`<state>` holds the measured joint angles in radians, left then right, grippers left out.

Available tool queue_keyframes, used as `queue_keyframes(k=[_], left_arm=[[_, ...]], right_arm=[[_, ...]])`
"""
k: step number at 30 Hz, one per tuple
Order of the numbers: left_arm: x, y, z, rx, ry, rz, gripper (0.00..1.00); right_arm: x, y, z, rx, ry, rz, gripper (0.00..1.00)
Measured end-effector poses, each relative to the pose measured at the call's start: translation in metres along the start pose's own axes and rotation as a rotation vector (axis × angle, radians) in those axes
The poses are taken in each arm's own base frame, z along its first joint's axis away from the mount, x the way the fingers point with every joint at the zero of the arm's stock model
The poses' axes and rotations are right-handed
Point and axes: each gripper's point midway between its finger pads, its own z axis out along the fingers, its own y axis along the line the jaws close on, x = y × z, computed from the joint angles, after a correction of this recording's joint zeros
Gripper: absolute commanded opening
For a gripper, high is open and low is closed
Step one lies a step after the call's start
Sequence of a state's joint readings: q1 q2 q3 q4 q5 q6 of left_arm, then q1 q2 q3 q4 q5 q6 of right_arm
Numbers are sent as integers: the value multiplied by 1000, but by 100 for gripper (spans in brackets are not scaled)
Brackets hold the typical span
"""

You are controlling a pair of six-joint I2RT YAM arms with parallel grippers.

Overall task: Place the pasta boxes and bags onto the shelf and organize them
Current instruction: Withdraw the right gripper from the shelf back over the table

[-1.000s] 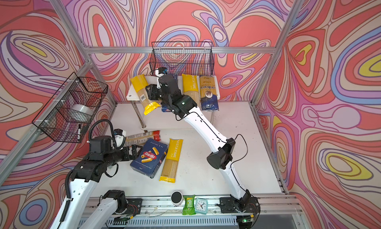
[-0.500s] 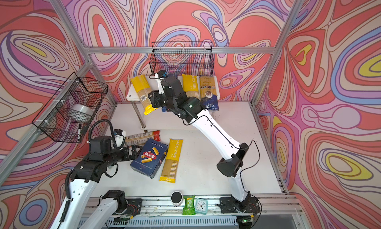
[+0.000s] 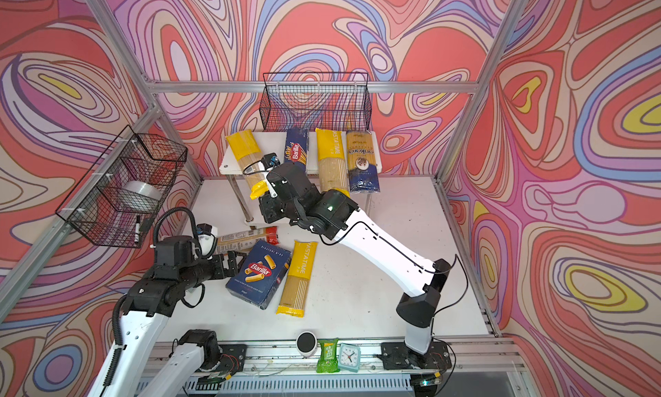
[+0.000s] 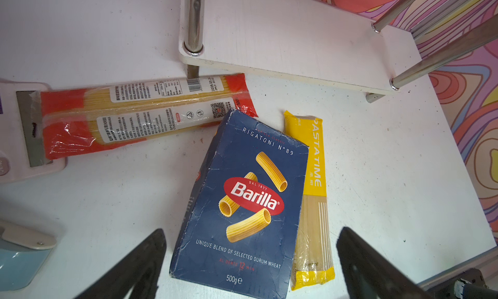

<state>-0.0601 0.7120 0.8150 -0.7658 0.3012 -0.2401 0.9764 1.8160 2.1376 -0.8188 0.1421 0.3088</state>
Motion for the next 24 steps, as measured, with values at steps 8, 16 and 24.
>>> queue_keyframes(k=[8, 16, 24], left_arm=[[0, 2, 1, -9, 1, -1, 100], [1, 4, 3, -22, 11, -5, 100], [0, 8, 3, -40, 6, -8, 100]], right_arm=[[0, -3, 15, 24, -17, -12, 2], [1, 0, 51, 35, -5, -35, 2], [2, 5, 69, 19, 3, -51, 4]])
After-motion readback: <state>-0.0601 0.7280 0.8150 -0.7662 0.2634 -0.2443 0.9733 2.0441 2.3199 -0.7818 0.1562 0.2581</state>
